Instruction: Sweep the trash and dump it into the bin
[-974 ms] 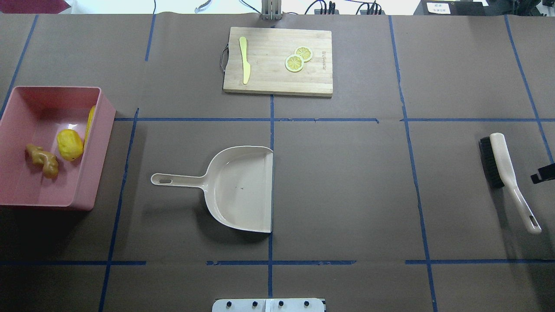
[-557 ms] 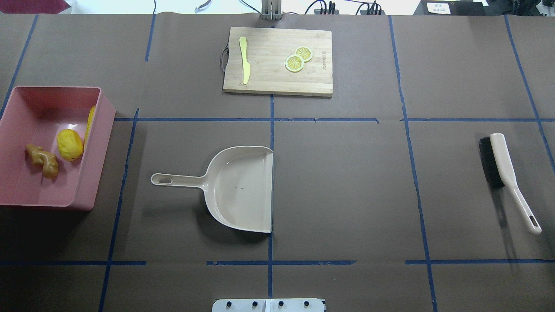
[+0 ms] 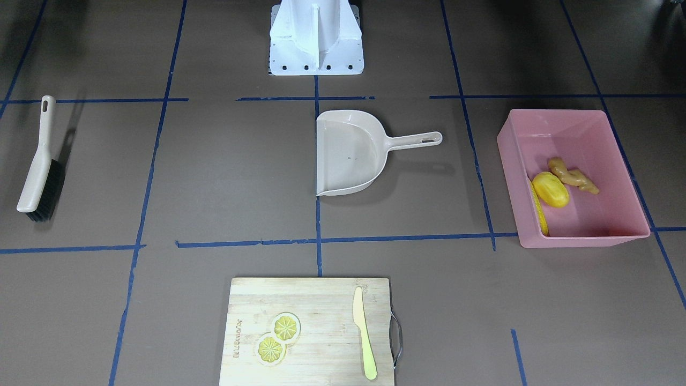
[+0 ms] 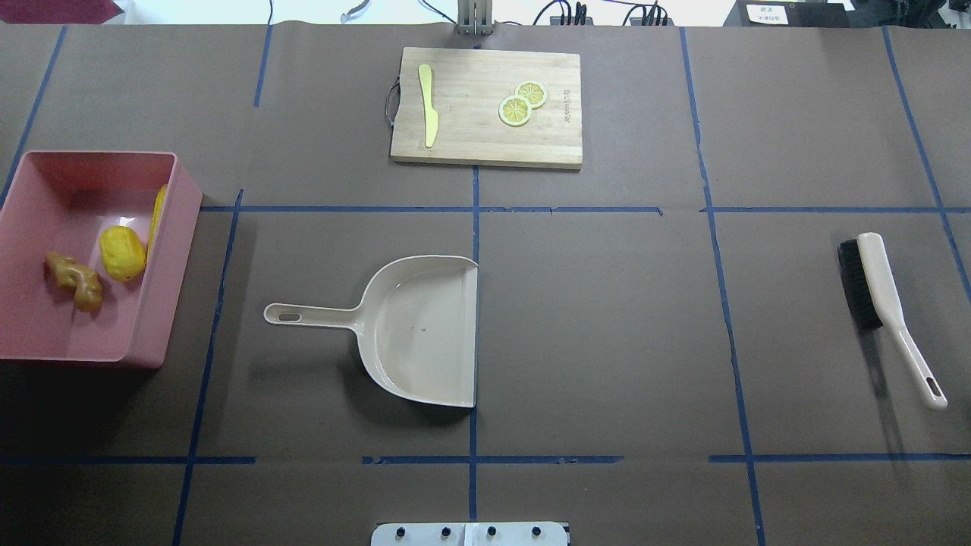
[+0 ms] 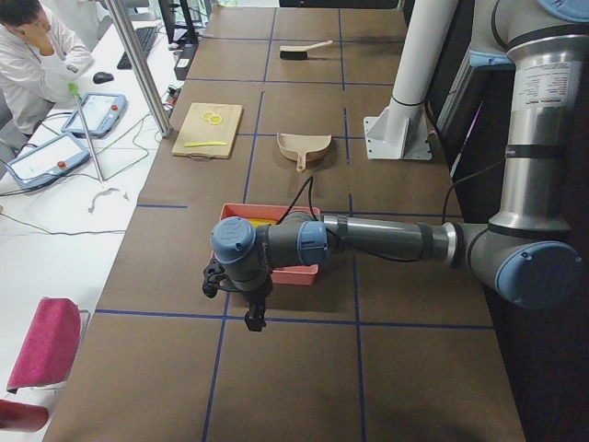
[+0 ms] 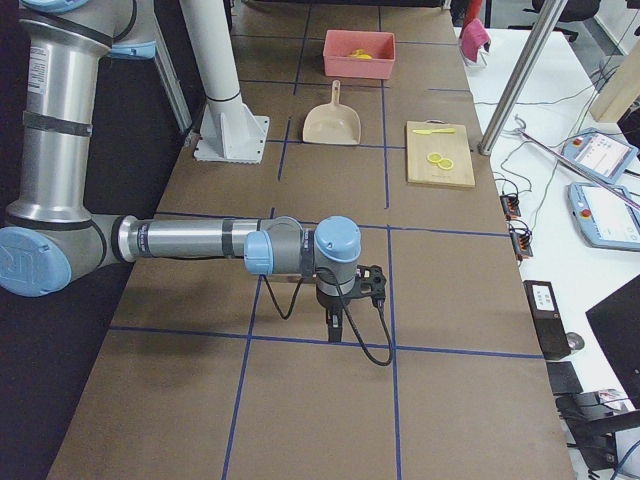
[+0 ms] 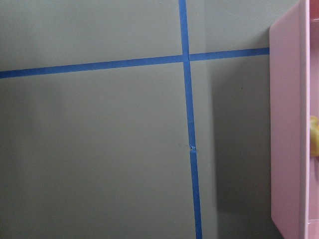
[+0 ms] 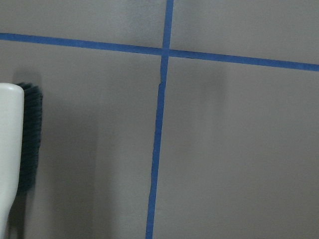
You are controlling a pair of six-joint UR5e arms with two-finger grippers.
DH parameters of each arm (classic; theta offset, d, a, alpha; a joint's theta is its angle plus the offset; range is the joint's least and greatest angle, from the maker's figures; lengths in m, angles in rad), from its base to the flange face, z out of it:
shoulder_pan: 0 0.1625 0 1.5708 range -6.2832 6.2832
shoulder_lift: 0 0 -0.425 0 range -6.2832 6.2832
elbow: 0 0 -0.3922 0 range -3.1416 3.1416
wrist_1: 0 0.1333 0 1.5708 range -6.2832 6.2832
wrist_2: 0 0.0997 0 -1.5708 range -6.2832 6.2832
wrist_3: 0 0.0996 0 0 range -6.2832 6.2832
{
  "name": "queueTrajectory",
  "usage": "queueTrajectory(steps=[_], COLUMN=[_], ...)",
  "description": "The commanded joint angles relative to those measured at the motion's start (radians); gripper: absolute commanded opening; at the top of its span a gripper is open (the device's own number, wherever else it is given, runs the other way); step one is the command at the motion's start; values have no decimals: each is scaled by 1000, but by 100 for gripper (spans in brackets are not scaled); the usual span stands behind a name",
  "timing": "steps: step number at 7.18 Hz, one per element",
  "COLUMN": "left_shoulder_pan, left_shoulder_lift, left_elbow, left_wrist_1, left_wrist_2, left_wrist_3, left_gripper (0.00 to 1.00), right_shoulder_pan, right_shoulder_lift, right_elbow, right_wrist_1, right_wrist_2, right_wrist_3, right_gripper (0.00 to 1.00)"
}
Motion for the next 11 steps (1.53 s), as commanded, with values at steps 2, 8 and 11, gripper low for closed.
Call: queueTrajectory(steps=[2,8,11], left_shoulder_pan=[2,2,2], left_shoulder_lift=[-2,-2,-2], left_elbow=[-12,-10,-12], left_wrist_1=[0,0,0], left_wrist_2=[2,2,0], left_wrist_3=[-1,-1,0], left_gripper=[100,100,100], right_shoulder_pan=[-5,-19,-25], right_shoulder_lift=[3,3,3], right_elbow=[0,-1,-3], right_wrist_1=[-1,27,27], right_wrist_2=[-1,1,2], right_wrist_3=[4,21,21], right_gripper=[100,100,100])
